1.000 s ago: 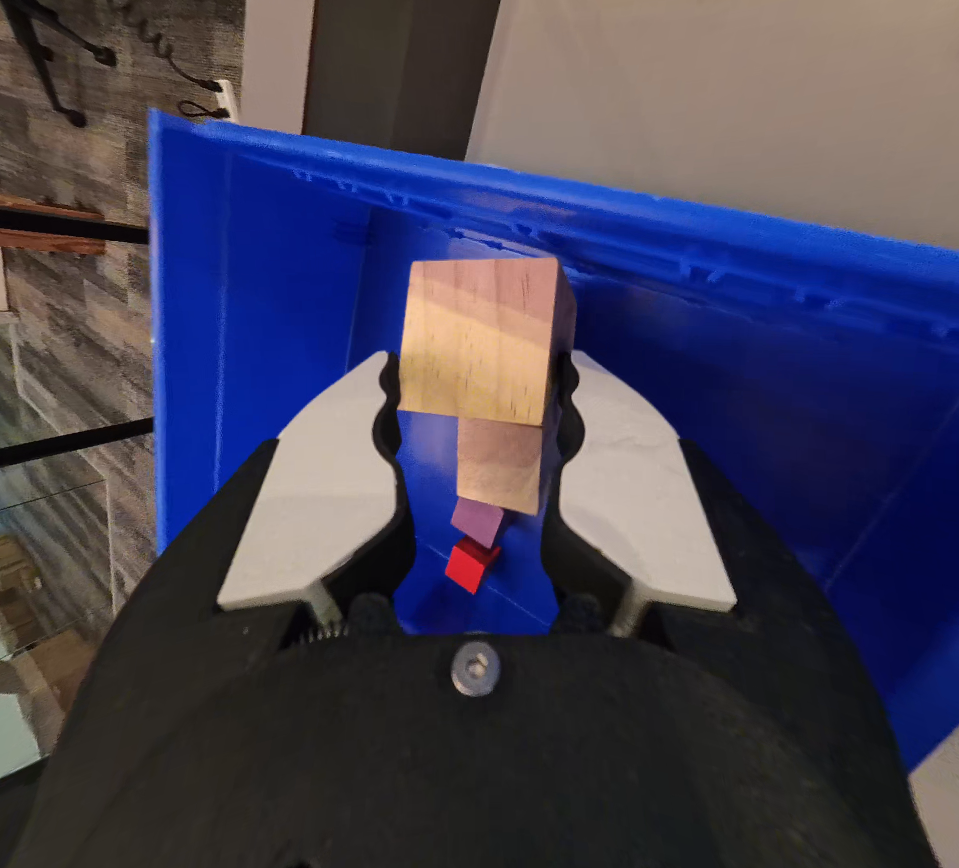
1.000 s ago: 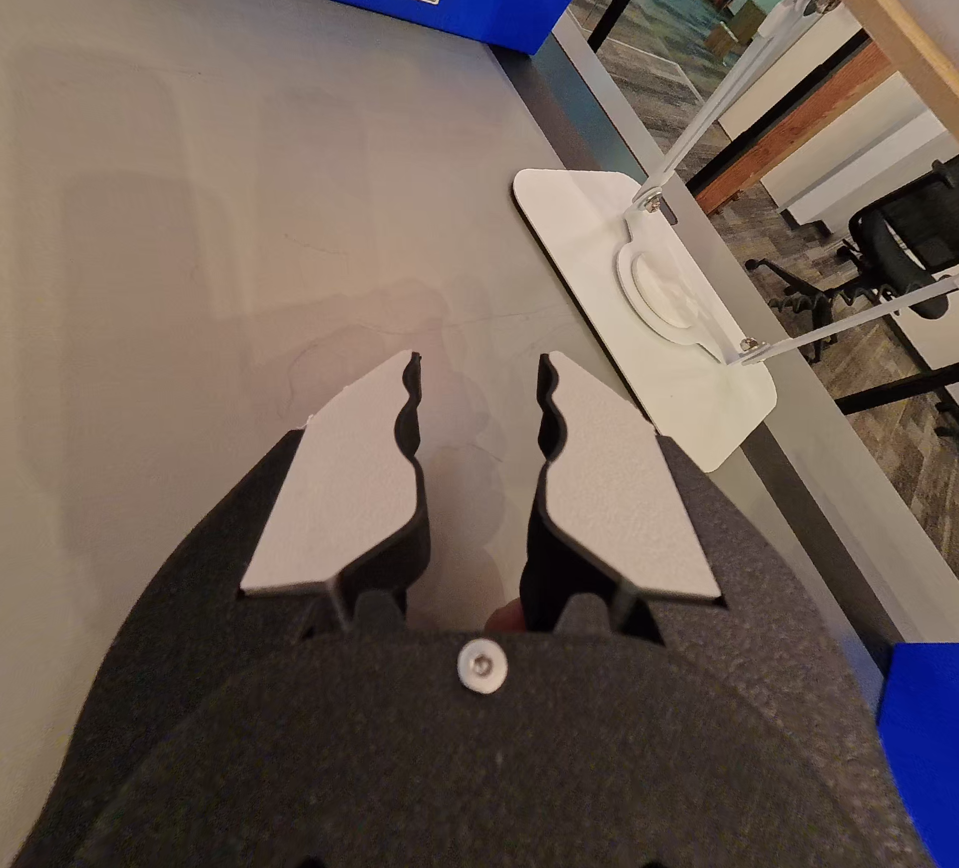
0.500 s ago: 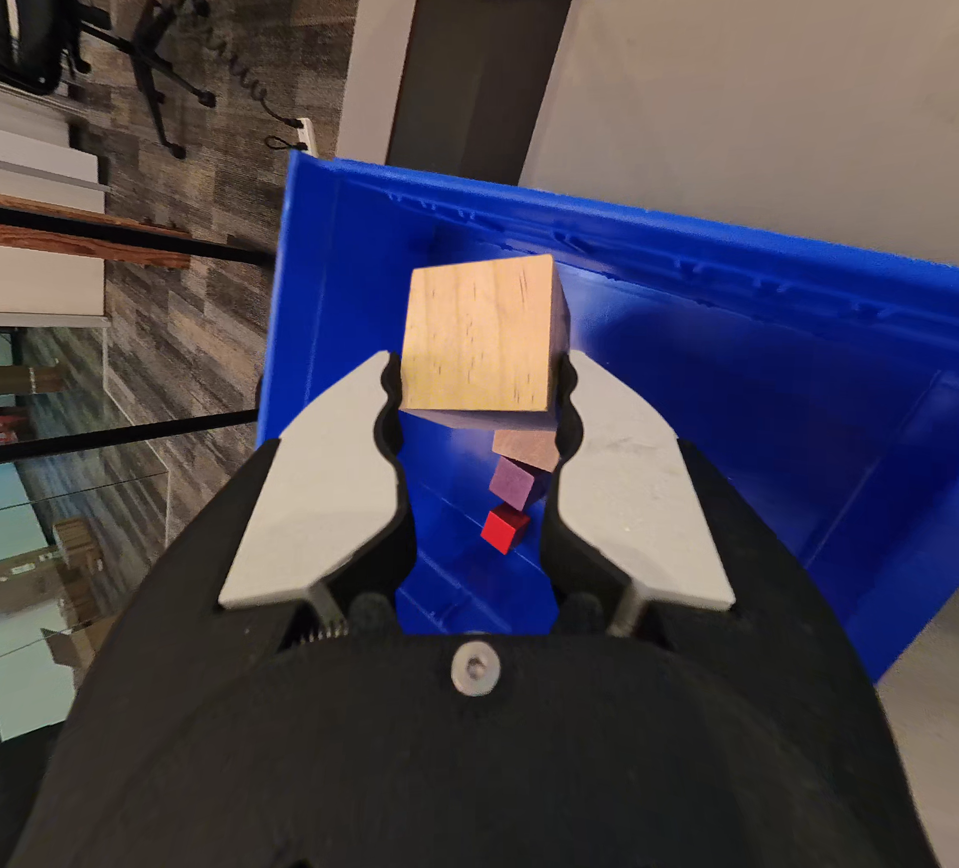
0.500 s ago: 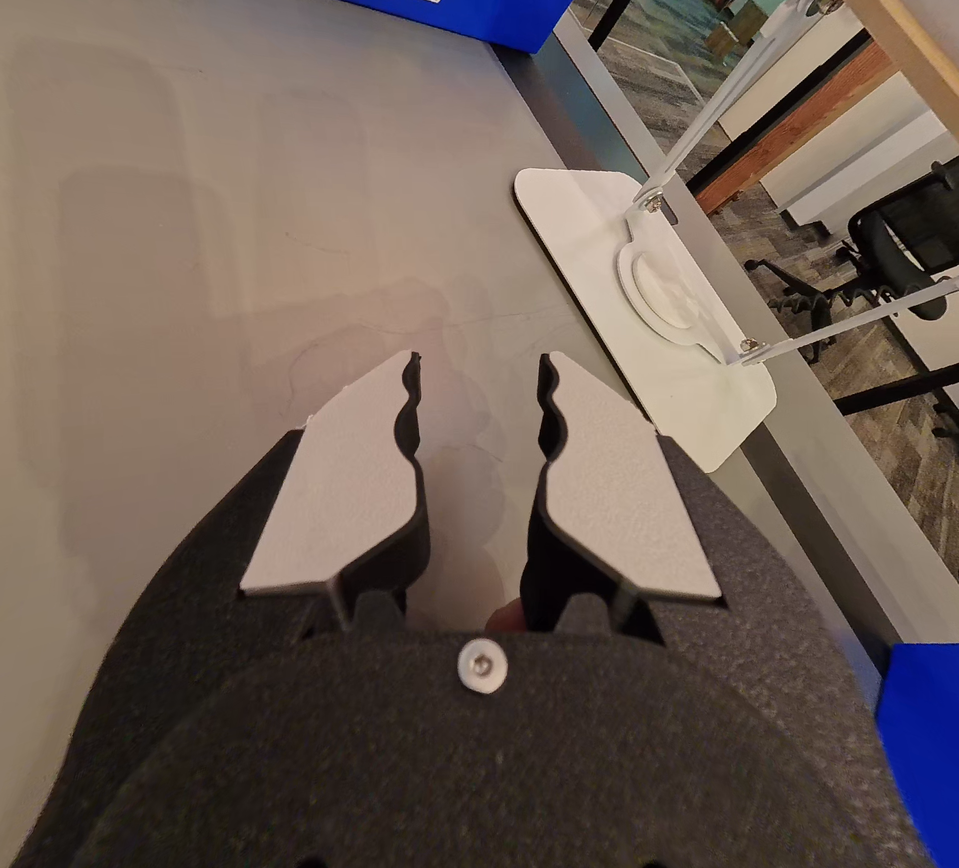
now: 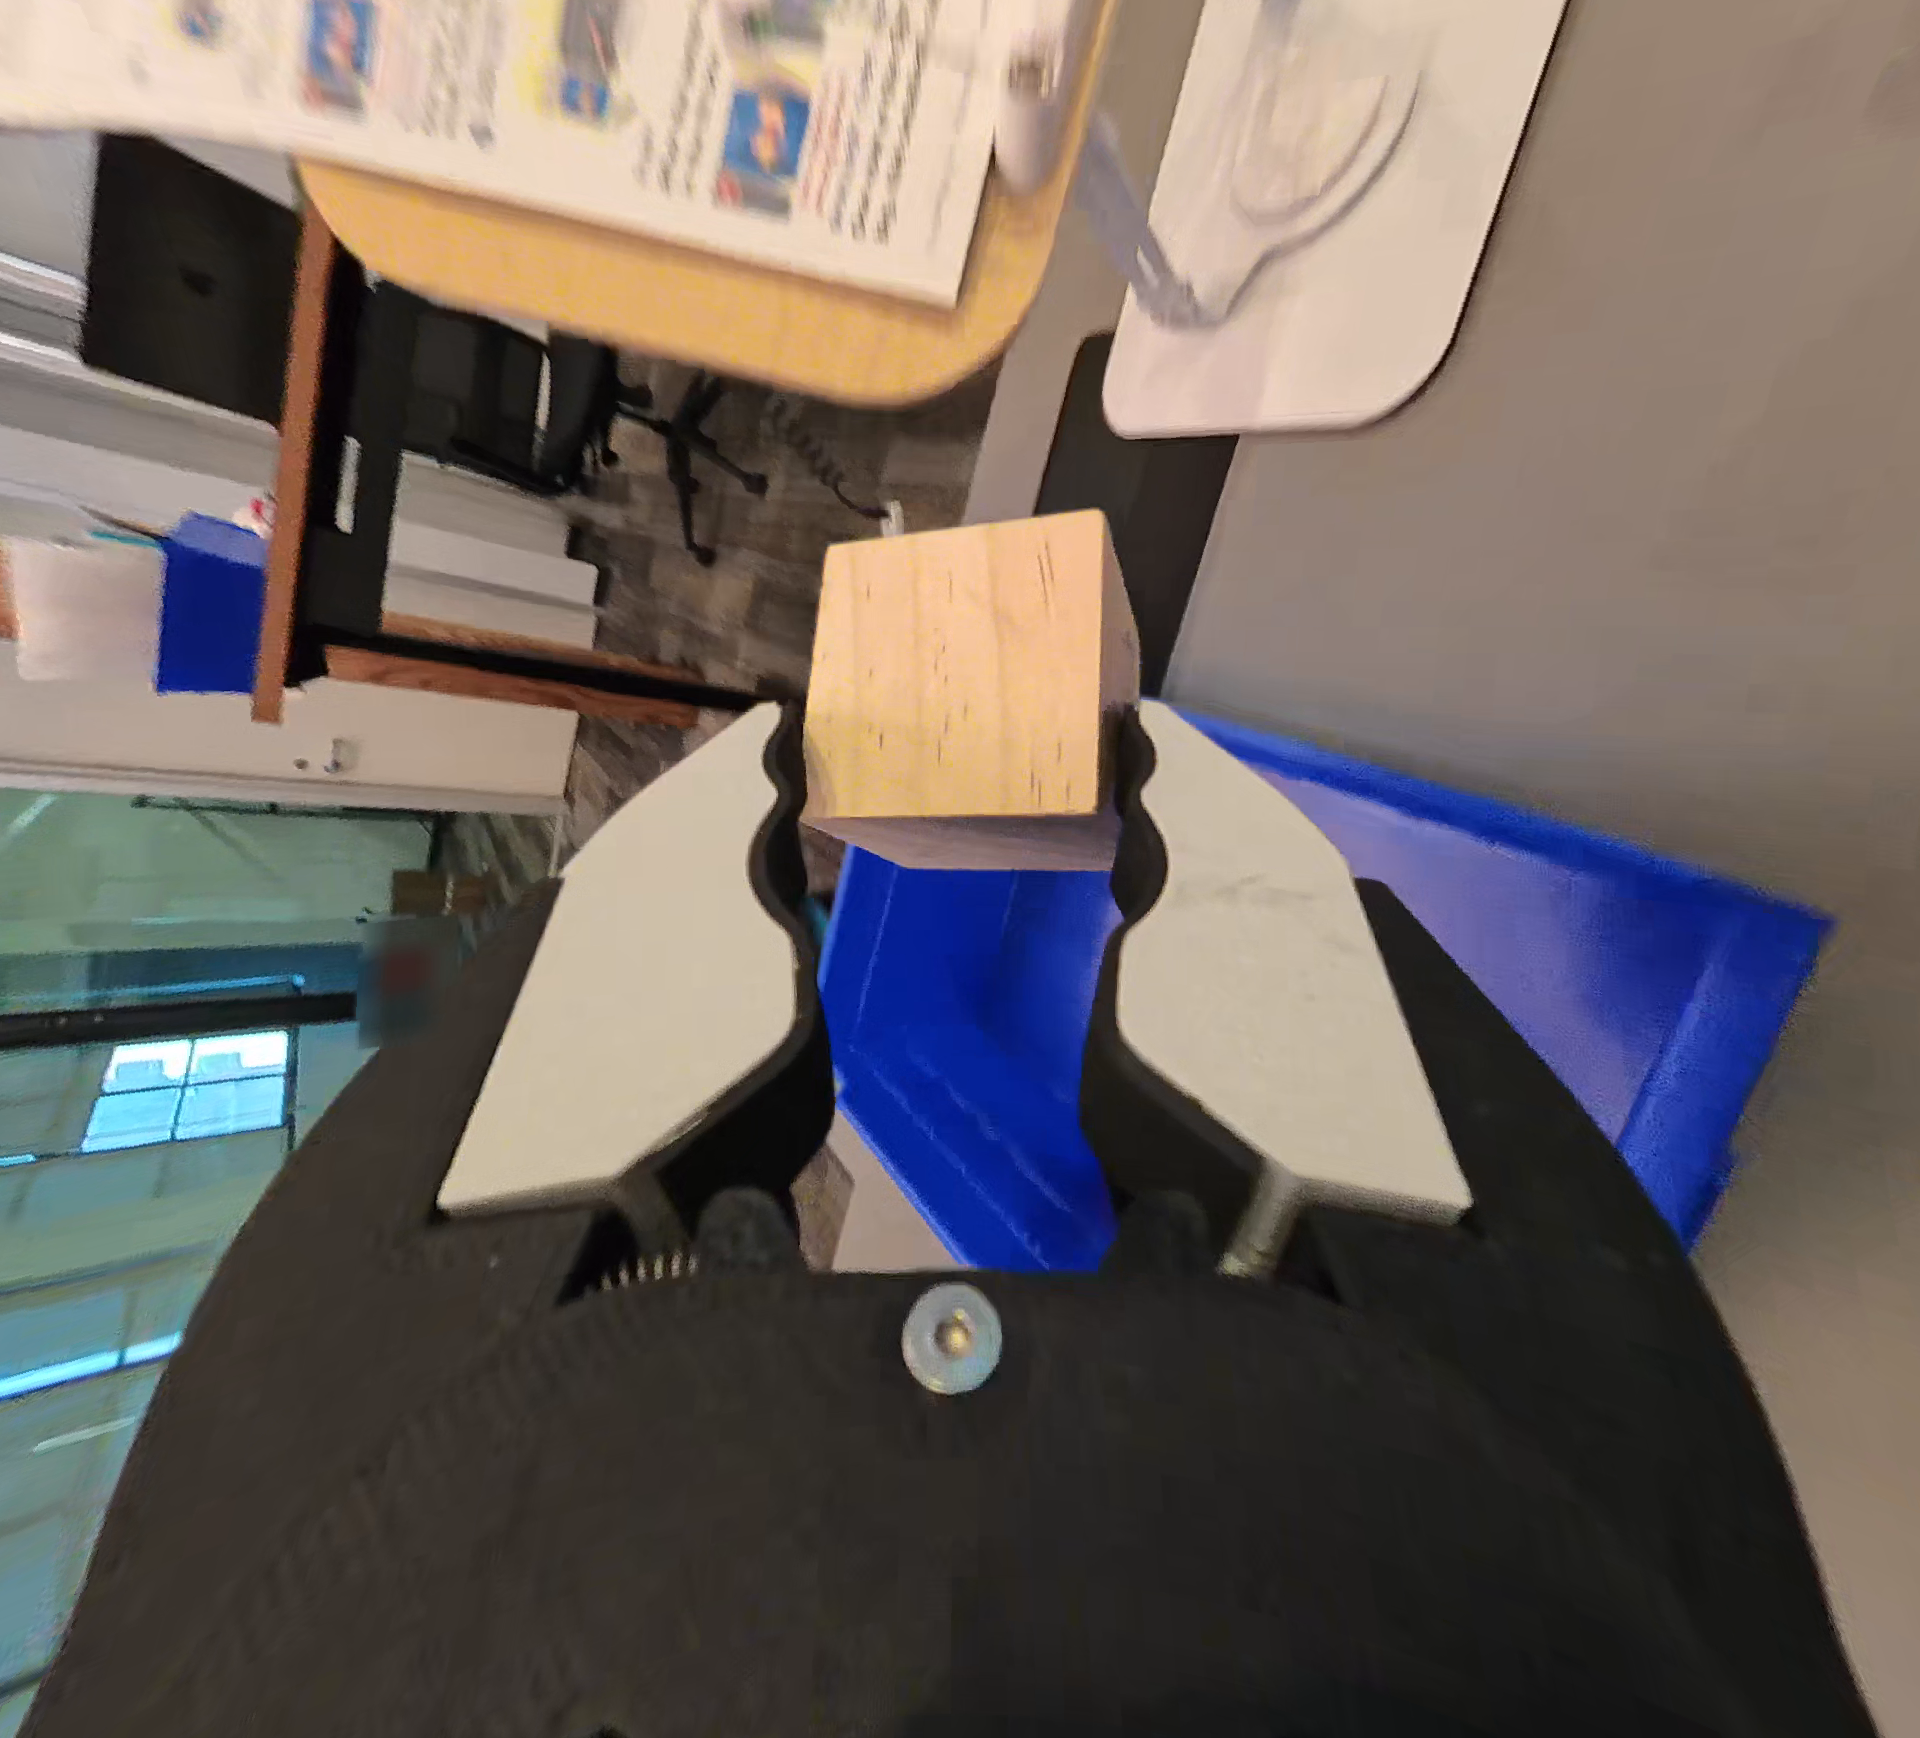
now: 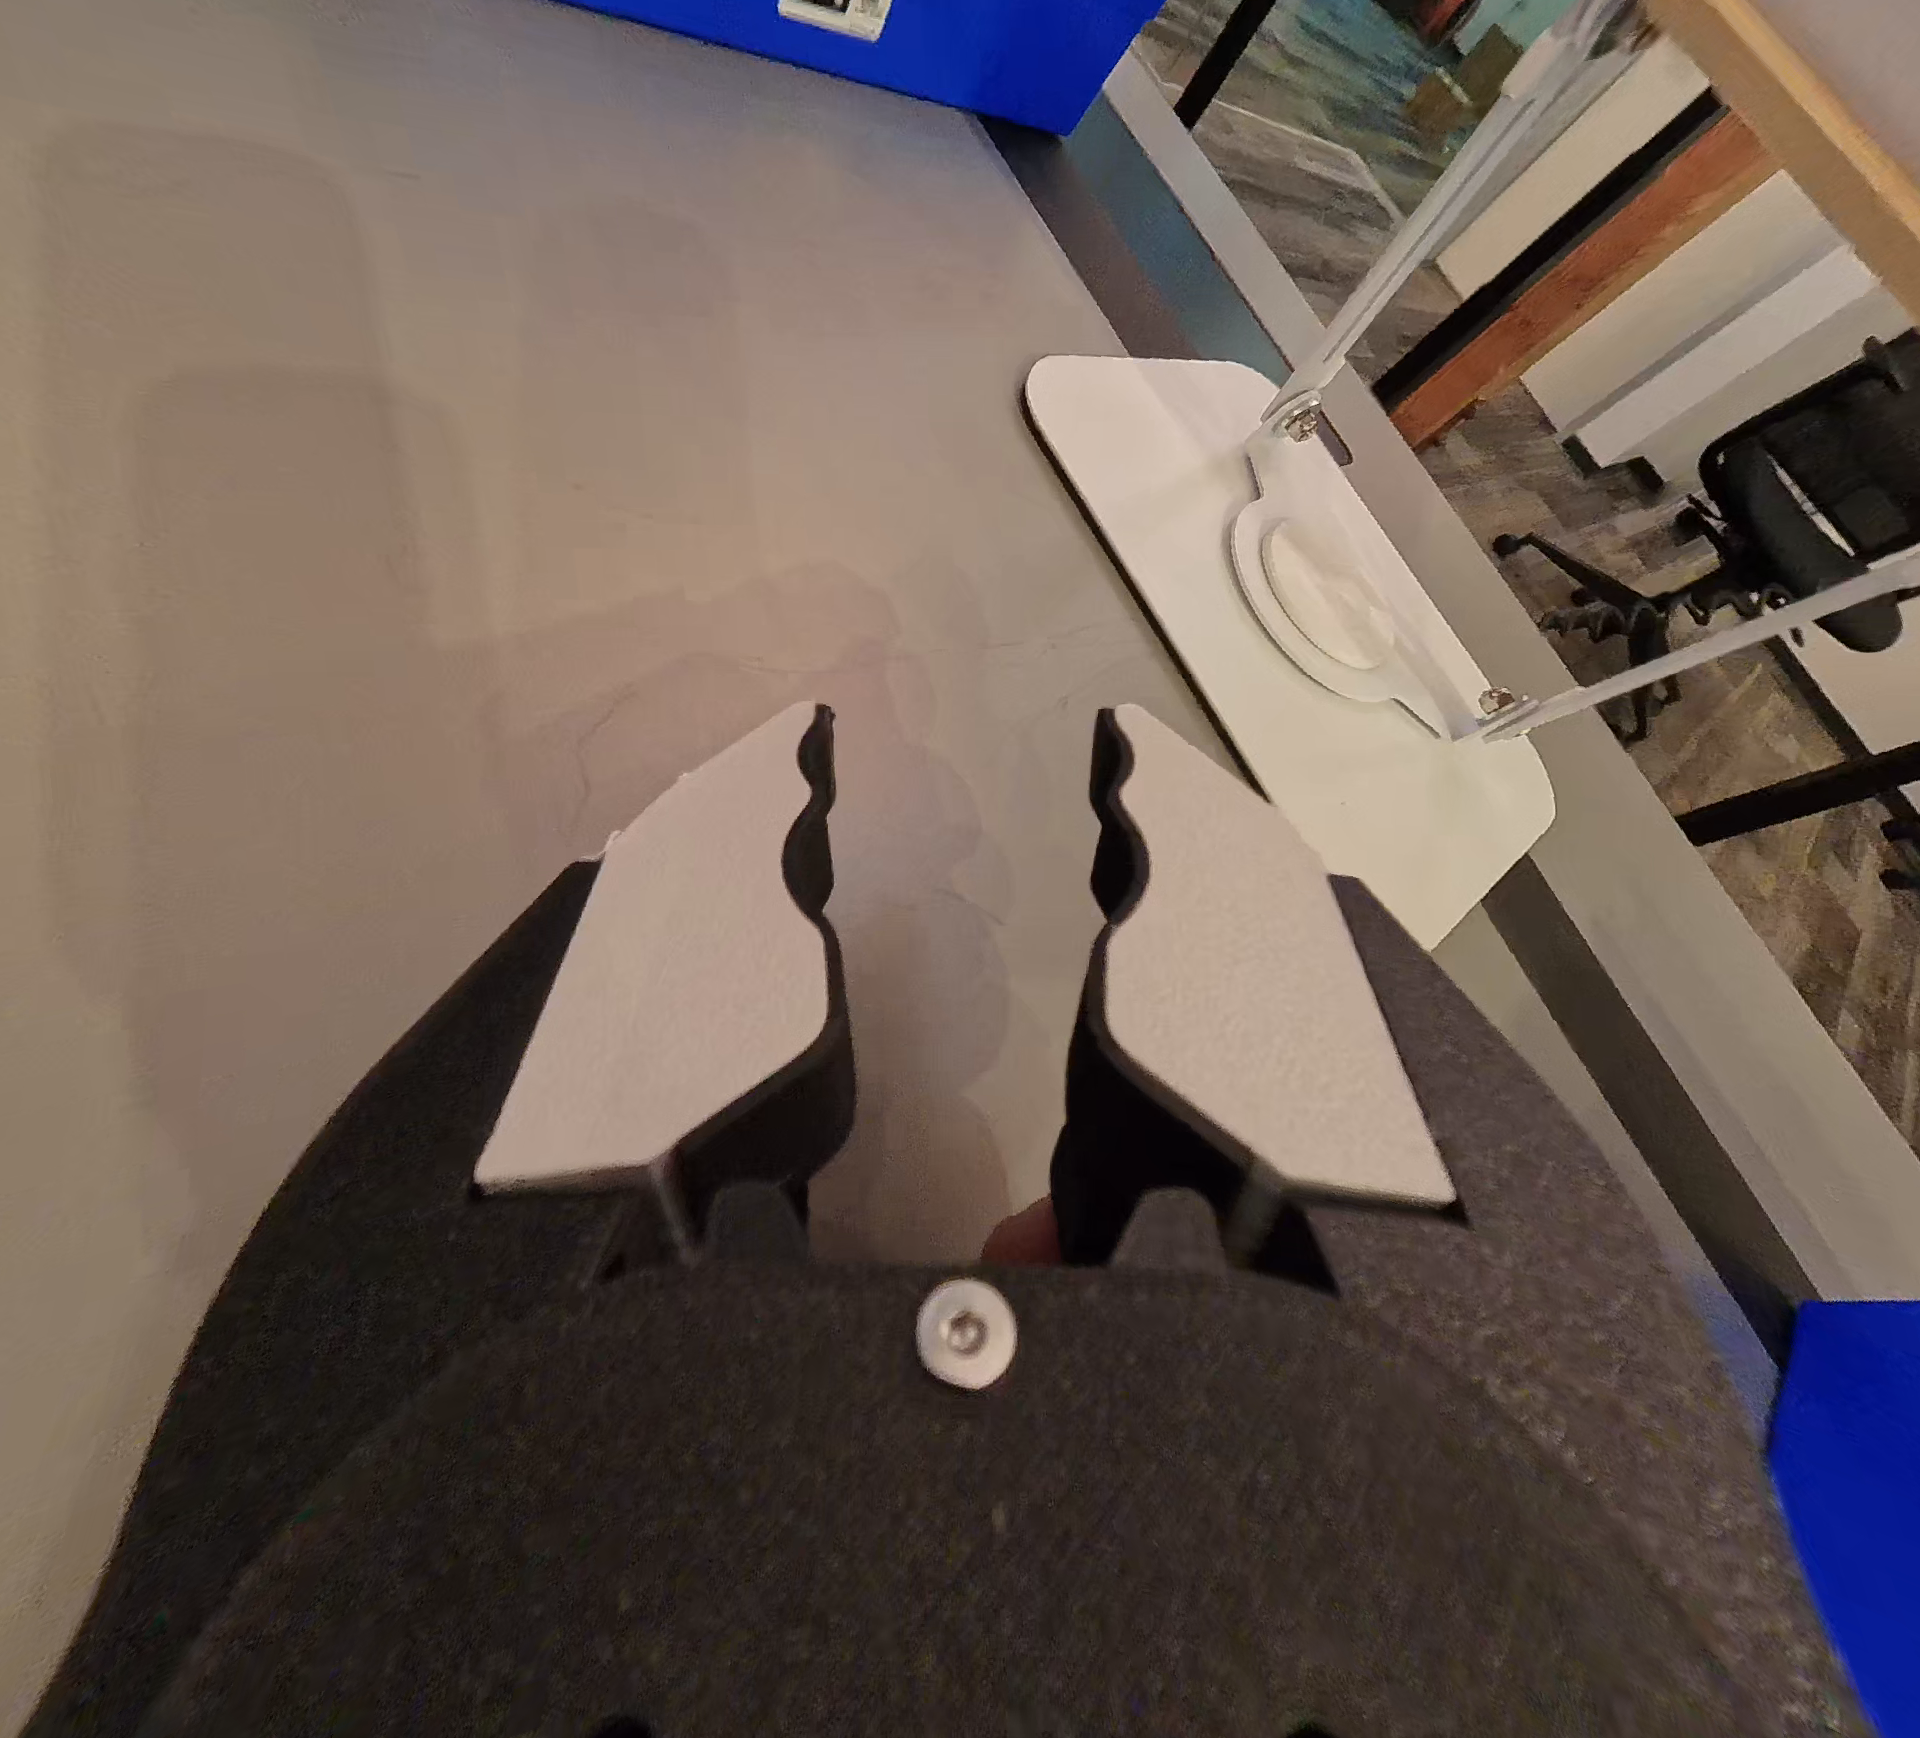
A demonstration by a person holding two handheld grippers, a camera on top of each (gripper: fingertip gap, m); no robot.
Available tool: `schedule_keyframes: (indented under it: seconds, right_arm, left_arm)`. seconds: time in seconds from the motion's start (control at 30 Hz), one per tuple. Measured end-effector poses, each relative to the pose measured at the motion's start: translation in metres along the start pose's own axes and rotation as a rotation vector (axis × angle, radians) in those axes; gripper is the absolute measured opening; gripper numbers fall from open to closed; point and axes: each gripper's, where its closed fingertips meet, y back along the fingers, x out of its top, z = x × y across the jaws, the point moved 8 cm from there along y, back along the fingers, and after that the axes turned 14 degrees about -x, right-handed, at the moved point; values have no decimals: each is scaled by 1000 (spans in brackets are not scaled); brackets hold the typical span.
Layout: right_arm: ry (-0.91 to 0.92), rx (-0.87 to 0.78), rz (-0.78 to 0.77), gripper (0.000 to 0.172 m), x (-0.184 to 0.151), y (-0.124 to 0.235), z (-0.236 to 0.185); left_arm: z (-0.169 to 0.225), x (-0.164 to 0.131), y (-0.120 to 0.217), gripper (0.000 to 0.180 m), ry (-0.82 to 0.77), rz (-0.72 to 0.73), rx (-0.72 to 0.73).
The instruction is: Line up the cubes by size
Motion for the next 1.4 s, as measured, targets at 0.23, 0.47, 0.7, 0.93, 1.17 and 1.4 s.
schedule_keyframes:
  seconds: [0.23, 0.47, 0.7, 0.93, 1.17, 1.4]
  right_arm:
    - [-142, 39, 319, 50, 55, 16, 27]
    - [-122, 131, 622, 61, 146, 55, 84]
    - [-49, 148, 761, 61, 158, 93, 103]
    - [-114, 203, 837, 61, 169, 112, 104]
    - [-247, 262, 896, 57, 174, 115, 104]
    - [-309, 220, 875, 65, 173, 110, 108]
  left_arm:
    - [25, 79, 29, 57, -91, 303, 5]
    - [51, 155, 34, 57, -162, 732, -136]
    - [59, 197, 30, 56, -166, 1065, -218]
    - [55, 199, 36, 56, -98, 1252, -218]
    - [55, 204, 37, 56, -62, 1373, -245]
    - [53, 200, 42, 0, -34, 1507, -227]
